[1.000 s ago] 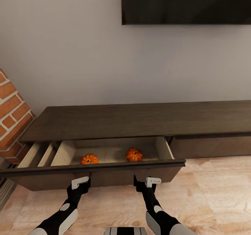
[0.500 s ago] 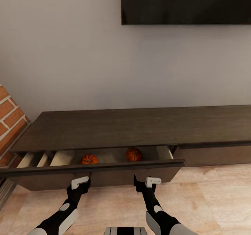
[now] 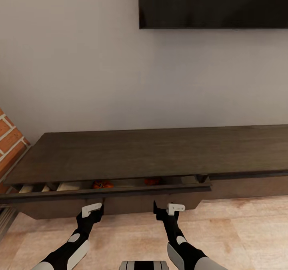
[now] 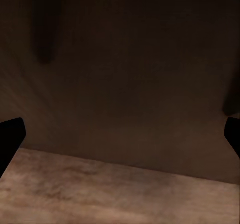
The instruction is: Place each of the two pumpkins and all three candles from the living room inside a cabinet in the living room (use any cabinet), then make sure every cabinet is closed, and position the cauldron so it is next to a table in the living room.
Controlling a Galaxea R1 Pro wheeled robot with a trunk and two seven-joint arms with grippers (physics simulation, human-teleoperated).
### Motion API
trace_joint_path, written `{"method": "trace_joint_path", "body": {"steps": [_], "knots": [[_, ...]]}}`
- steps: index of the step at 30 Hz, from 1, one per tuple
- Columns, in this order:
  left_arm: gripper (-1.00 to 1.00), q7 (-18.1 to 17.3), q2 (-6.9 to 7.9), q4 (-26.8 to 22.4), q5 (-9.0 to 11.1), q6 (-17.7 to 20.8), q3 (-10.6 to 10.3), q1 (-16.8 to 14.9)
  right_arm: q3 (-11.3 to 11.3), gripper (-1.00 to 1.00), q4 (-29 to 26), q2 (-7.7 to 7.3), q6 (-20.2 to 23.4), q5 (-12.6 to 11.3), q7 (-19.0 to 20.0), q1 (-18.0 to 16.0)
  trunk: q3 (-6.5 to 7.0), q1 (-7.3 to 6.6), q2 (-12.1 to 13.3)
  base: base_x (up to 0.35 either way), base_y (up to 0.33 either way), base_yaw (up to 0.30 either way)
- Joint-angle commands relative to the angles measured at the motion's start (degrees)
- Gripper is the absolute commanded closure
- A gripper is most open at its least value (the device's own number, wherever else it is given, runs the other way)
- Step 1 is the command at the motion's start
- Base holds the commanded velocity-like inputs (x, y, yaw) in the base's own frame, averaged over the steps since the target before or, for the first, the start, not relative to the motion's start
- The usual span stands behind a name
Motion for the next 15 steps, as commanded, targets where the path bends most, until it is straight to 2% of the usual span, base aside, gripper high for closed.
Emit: {"method": "trace_joint_path", "body": {"steps": [1,15], "knots": [[-1.00,0.39,0.06,-0.09,0.14,-0.19,-0.51,-0.06,0.49,-1.00,0.02,-0.01,-0.15,-0.08,-0.53,-0.05,-0.04,0.00,-0.02,0.075,0.000,0.000],[-1.00,0.39,0.06,-0.09,0.14,-0.19,-0.43,-0.06,0.50,-1.00,0.02,-0.01,-0.15,-0.08,-0.53,-0.02,-0.04,0.00,-0.02,0.062,0.000,0.000]]}}
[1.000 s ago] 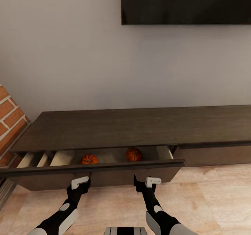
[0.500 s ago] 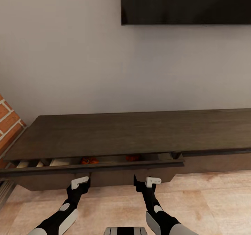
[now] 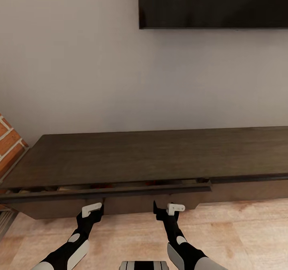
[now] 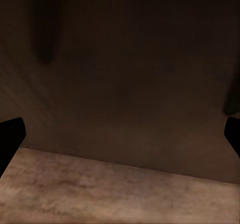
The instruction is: Place each of the two pumpkins and all three candles from the living room inside a cabinet in the living room (use any cabinet), then make sure every cabinet is closed, and position the cauldron so it is next to a table in the living room.
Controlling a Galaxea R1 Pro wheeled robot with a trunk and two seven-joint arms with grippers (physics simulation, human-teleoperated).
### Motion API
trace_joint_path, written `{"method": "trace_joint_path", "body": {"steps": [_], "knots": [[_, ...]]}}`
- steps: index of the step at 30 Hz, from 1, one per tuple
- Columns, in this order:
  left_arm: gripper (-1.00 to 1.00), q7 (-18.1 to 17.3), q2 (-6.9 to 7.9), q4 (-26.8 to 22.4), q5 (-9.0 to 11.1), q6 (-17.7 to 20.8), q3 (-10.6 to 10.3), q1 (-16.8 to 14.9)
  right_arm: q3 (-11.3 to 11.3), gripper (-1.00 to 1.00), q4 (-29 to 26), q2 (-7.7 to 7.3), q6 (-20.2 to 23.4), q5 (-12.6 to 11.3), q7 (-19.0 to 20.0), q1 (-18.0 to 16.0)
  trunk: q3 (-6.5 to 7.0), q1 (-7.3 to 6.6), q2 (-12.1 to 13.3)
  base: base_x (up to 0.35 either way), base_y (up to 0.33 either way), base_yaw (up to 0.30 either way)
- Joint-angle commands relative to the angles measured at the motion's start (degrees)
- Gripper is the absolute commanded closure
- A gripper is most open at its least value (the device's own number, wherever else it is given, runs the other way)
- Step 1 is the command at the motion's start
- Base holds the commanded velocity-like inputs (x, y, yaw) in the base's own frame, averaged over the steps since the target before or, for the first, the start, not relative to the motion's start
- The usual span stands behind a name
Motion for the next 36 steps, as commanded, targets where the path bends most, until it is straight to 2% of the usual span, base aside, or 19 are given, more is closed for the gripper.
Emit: {"method": "trace_joint_path", "body": {"steps": [1,24,31,36], "knots": [[-1.00,0.43,0.06,-0.08,0.21,-0.20,-0.46,-0.06,0.48,-1.00,0.02,-0.01,-0.15,-0.08,-0.53,-0.06,-0.04,-0.01,-0.02,0.012,0.000,0.000],[-1.00,0.43,0.06,-0.08,0.20,-0.20,-0.46,-0.06,0.47,-1.00,0.02,-0.01,-0.15,-0.08,-0.53,-0.04,-0.04,-0.01,-0.02,0.066,0.000,0.000],[-1.00,0.42,0.06,-0.08,0.22,-0.20,-0.46,-0.06,0.48,-1.00,0.02,-0.01,-0.15,-0.08,-0.53,-0.06,-0.04,-0.01,-0.02,-0.001,0.000,0.000],[-1.00,0.43,0.06,-0.08,0.23,-0.20,-0.46,-0.06,0.48,-1.00,0.02,-0.01,0.06,-0.08,-0.53,-0.08,-0.04,-0.01,-0.02,-0.215,0.000,0.000]]}}
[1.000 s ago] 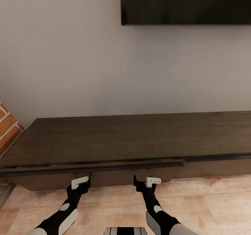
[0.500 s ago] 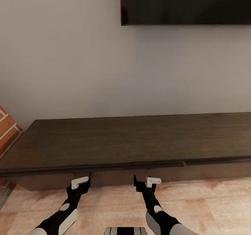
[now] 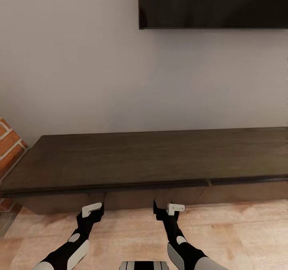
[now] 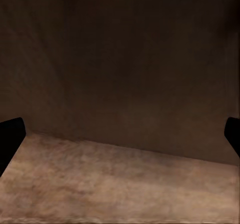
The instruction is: Place each of the two pumpkins and all three candles from the living room inside a cabinet in the living room (use any cabinet), then make sure every cabinet is closed, and position the cauldron so it is next to a table in the living room.
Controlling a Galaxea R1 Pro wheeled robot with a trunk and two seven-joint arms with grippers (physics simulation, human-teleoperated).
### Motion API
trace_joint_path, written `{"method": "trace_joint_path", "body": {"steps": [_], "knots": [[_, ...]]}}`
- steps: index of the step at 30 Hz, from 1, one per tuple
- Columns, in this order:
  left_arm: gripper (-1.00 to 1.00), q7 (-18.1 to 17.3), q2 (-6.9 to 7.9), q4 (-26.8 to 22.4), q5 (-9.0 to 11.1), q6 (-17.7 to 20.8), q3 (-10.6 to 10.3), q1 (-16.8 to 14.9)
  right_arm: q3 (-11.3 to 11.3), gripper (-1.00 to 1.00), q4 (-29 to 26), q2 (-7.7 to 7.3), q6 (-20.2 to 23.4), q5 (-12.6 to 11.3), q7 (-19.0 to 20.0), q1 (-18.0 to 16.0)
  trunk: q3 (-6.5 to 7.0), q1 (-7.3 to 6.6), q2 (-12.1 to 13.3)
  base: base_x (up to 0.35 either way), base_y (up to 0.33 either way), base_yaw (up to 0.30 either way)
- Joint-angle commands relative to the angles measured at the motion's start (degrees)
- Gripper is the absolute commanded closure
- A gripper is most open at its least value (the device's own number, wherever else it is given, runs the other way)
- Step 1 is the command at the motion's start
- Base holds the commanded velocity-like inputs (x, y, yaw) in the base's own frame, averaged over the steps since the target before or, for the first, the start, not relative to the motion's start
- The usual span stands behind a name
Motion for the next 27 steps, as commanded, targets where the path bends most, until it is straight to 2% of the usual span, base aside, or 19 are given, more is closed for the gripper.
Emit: {"method": "trace_joint_path", "body": {"steps": [1,9,13,17,20,23,24,25,26,27], "knots": [[-1.00,0.45,0.03,-0.06,0.28,-0.20,-0.49,-0.04,0.49,-1.00,0.03,-0.01,-0.03,-0.08,-0.53,-0.02,-0.04,-0.04,-0.02,-0.303,0.000,0.000],[-1.00,0.26,-0.02,-0.06,0.30,-0.12,-0.59,-0.04,0.47,-1.00,0.09,-0.06,1.67,-0.20,0.05,-0.04,-0.04,-0.04,-0.02,-0.323,0.000,0.000],[-1.00,0.07,0.07,-0.41,0.27,0.47,-0.68,-0.04,0.41,-1.00,-0.49,-0.23,7.49,-0.17,0.17,-0.01,-0.04,-0.04,-0.02,-0.327,0.000,0.000],[-1.00,0.03,0.38,-0.47,0.45,1.93,-0.80,-0.04,0.19,-1.00,-5.33,-0.23,14.36,-0.25,0.00,0.02,-0.04,-0.04,-0.02,-0.325,0.000,0.000],[-1.00,0.02,0.86,-0.16,0.85,6.10,-0.60,0.06,-0.01,-1.00,-12.25,-0.20,22.13,-0.69,-0.18,0.09,-0.04,-0.04,-0.02,-0.181,0.000,0.000],[-1.00,-0.01,1.85,-0.36,1.27,14.73,-0.41,0.09,-0.17,-1.00,-17.79,-0.19,30.69,-1.02,-0.44,0.24,-0.04,-0.04,-0.02,-0.048,0.000,0.000],[-1.00,0.00,2.08,-0.44,1.38,18.11,-0.33,0.07,-0.22,-1.00,-18.75,-0.19,32.83,-1.06,-0.60,0.26,-0.04,-0.04,-0.02,-0.018,0.000,0.000],[-1.00,0.00,2.17,-0.47,1.44,19.68,-0.26,0.07,-0.25,-1.00,-19.09,-0.19,33.68,-1.07,-0.71,0.27,-0.04,-0.04,-0.02,-0.015,0.000,0.000],[-1.00,0.01,2.38,-0.53,1.61,23.46,0.39,0.08,-0.34,-1.00,-19.76,-0.19,35.47,-1.10,-0.95,0.28,-0.04,-0.04,-0.02,-0.008,0.000,0.000],[-1.00,0.01,2.45,-0.54,1.65,24.35,0.76,0.07,-0.37,-1.00,-19.90,-0.19,35.90,-1.11,-1.01,0.28,-0.04,-0.04,-0.02,-0.006,0.000,0.000]]}}
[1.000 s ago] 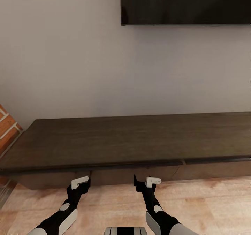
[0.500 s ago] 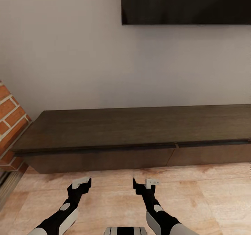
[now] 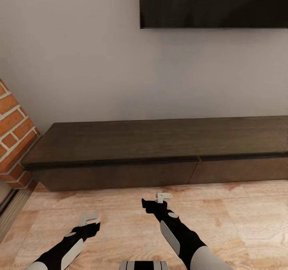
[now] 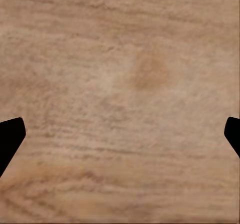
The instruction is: Place each of the two pumpkins and all three candles from the living room inside a cabinet in the living room (use any cabinet), then make sure every cabinet is closed, and position the cauldron so it is next to a table in the living room.
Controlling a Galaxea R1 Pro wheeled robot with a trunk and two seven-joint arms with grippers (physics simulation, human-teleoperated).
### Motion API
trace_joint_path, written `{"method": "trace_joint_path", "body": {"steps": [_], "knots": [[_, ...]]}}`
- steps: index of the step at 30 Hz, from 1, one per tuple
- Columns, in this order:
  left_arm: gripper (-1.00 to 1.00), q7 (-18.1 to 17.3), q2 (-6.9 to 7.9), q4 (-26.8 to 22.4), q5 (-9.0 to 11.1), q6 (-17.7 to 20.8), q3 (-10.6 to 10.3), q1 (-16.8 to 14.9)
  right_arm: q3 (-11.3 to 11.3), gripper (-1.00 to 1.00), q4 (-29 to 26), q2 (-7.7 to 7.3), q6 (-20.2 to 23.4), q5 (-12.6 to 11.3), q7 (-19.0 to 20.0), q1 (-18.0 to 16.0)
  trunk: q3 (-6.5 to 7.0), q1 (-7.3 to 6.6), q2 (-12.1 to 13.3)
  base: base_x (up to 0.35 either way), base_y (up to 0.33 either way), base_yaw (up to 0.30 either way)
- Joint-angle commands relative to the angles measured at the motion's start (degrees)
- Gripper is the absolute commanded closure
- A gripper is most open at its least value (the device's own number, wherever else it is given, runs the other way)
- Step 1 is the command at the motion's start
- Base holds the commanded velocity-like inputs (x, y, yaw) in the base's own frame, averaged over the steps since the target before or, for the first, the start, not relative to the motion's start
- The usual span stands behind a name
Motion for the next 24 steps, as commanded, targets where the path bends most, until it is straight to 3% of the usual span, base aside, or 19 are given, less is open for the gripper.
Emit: {"method": "trace_joint_path", "body": {"steps": [1,3,7,10,15,20,22,24], "knots": [[-1.00,0.50,0.18,-0.20,0.47,1.52,0.46,-0.02,0.30,-1.00,-0.33,-0.05,0.91,-0.45,-0.59,-0.03,-0.05,-0.01,-0.02,-0.004,0.000,0.000],[-1.00,0.46,0.26,-0.22,0.52,2.91,2.53,0.01,0.26,-1.00,-0.54,-0.05,2.25,-0.46,-0.68,-0.02,-0.05,-0.01,-0.02,-0.002,0.000,0.000],[-1.00,0.45,0.23,-0.23,0.57,3.80,4.63,0.00,0.20,-1.00,-0.61,-0.05,4.30,-0.65,-0.72,-0.02,0.62,-0.09,0.02,0.000,0.000,0.000],[-1.00,0.46,0.25,-0.23,0.58,4.68,5.02,-0.01,-0.03,-1.00,-0.58,-0.05,4.90,-1.45,-0.71,0.00,1.28,-0.17,0.06,0.000,0.000,0.000],[-1.00,0.51,0.11,-0.23,0.53,9.25,5.19,-0.03,-0.32,-1.00,-0.13,-0.48,6.78,-1.96,-0.54,0.12,2.39,-0.29,0.13,0.000,0.000,0.000],[-1.00,0.54,-0.10,-0.21,0.57,10.14,5.23,-0.05,-2.59,-1.00,0.06,-2.47,9.60,-2.40,-0.46,0.15,3.50,-0.42,0.19,0.000,0.000,0.000],[-1.00,0.59,-0.16,-0.22,0.59,10.25,5.38,-0.05,-3.43,-1.00,0.24,-3.51,13.54,-2.93,-0.40,0.23,3.94,-0.47,0.22,0.000,0.000,0.000],[-1.00,0.60,-0.18,-0.23,0.58,10.27,5.47,-0.04,-3.57,-1.00,0.19,-3.85,14.45,-2.93,-0.35,0.53,4.38,-0.53,0.25,0.000,0.000,0.000]]}}
